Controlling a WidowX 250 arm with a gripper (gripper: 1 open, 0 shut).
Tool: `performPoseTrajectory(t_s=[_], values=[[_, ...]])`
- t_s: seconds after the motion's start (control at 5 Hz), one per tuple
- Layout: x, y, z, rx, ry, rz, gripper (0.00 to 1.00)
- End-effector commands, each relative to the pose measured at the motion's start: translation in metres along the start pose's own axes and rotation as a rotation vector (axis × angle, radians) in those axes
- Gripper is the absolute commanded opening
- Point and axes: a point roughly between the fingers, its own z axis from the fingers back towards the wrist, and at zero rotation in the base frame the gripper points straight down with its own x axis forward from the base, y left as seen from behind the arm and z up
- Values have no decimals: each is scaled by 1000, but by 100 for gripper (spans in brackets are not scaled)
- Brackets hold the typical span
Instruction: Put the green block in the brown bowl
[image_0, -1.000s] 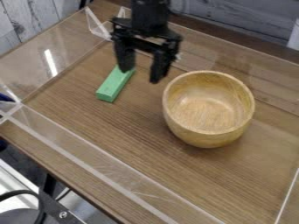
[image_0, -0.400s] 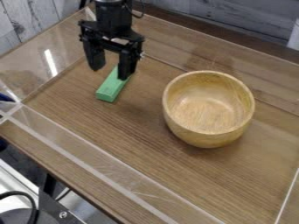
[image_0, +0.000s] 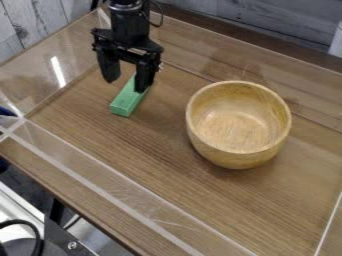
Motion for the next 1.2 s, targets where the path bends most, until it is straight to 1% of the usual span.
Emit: performPoseTrajectory(t_s=[0.0,0.4,1.0], values=[[15,10,11,21,-61,17,100],[24,15,5,29,-71,28,100],[28,17,6,33,-94,38,100]])
